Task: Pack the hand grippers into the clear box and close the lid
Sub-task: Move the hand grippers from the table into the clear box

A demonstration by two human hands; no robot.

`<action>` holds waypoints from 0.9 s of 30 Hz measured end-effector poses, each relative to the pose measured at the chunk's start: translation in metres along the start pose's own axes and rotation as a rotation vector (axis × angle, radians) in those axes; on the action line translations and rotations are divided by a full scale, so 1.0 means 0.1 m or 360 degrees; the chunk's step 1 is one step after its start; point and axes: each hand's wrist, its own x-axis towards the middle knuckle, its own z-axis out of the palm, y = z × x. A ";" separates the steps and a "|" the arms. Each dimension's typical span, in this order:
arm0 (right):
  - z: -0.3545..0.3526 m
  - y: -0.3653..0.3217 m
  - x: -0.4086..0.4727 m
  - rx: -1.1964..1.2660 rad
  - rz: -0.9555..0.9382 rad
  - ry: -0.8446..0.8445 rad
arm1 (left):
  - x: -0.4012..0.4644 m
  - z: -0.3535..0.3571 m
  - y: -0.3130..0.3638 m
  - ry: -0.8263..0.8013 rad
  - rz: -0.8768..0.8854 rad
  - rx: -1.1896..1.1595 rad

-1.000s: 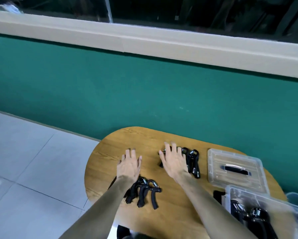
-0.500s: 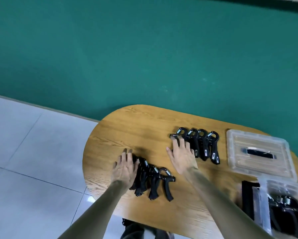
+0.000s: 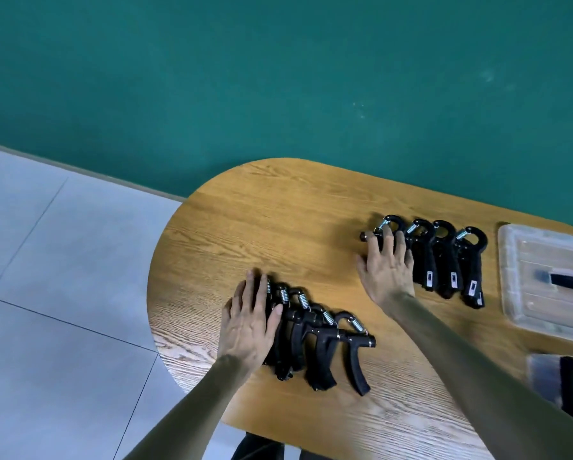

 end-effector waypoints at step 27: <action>0.29 -0.02 -0.04 -0.0155 0.0250 0.0052 | -0.01 -0.01 -0.10 -0.0178 0.0108 0.0064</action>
